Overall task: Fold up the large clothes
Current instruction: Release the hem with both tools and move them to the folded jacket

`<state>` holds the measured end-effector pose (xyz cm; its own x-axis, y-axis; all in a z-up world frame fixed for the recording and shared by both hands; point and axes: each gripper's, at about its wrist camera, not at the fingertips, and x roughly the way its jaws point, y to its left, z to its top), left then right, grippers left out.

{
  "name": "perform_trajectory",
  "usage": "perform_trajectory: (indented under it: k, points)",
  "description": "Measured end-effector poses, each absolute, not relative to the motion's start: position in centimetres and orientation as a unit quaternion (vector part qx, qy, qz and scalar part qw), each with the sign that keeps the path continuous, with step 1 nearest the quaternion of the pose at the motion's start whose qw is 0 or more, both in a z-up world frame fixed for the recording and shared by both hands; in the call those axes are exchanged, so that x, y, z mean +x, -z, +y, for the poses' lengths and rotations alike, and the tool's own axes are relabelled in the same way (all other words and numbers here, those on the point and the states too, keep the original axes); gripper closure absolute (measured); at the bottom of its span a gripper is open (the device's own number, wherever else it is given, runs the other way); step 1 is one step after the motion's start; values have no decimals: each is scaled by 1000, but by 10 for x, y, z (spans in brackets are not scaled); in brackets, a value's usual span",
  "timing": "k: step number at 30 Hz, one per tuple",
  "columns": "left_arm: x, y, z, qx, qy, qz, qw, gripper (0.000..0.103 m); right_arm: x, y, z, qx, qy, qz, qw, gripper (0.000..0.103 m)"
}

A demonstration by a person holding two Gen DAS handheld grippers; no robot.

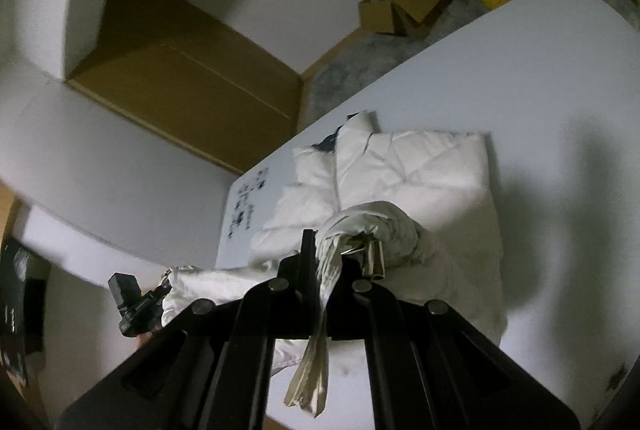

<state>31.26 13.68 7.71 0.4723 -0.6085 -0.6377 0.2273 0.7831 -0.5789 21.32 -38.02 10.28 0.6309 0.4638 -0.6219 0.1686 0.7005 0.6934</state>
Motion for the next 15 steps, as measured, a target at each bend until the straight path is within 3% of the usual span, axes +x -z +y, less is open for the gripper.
perform_trajectory:
  k: [8,15]
  points:
    - [427,-13,102,-208,193,506,815,95,319,-43,-405,402,-38,455,794,100]
    - [482,15,80,-188,174,509,822,95,387,5,-423,404,1,480,779,100]
